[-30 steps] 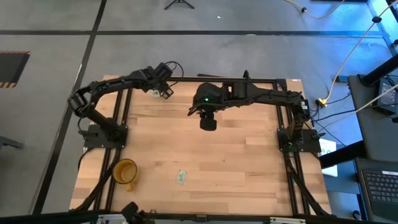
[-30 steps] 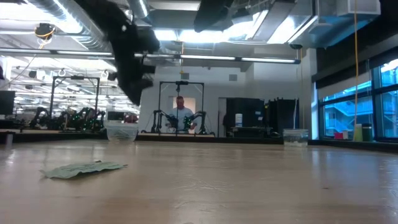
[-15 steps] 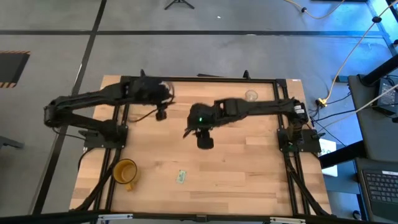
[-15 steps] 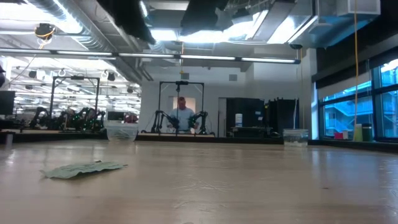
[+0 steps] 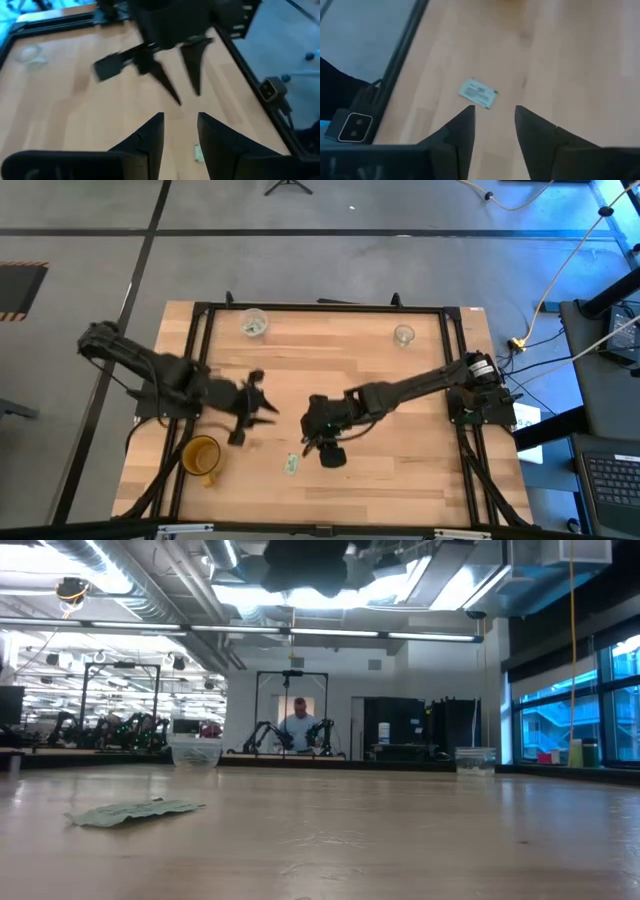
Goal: Pick and place Stevia / Truvia into bins
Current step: Put the green stevia packet into the transparent container
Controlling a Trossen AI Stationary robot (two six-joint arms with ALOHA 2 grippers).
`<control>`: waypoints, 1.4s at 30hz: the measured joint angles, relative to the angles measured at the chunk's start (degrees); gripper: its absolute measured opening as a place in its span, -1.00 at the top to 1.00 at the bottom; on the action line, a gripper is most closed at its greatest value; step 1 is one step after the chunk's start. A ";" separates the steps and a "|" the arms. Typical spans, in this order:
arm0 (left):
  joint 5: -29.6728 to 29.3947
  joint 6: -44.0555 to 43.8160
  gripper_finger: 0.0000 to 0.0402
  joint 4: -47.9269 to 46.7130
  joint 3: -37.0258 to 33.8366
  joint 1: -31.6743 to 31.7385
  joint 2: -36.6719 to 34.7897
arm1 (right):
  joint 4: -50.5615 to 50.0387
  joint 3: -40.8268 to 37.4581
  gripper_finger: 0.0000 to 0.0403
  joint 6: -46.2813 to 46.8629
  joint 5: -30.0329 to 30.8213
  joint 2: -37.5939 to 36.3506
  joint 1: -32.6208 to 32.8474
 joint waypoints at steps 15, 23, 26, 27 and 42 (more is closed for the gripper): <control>-7.98 -7.56 0.56 4.03 -0.07 -14.69 18.57 | 31.66 -18.18 0.96 11.59 0.00 -0.02 1.29; -8.15 -11.65 0.63 4.48 -0.05 -16.03 21.04 | 38.83 -18.14 0.98 11.90 -1.42 4.45 2.41; -8.38 -12.00 0.62 4.42 -0.04 -16.03 20.78 | 39.15 -17.16 0.99 11.55 -1.40 4.96 2.34; -8.40 -12.10 0.62 4.43 -0.04 -16.04 20.61 | 38.77 -17.15 0.99 11.43 -1.39 4.98 2.34; -8.46 -13.75 0.62 4.42 -0.04 -16.02 20.50 | 38.29 -17.17 0.99 10.58 -1.38 10.71 2.28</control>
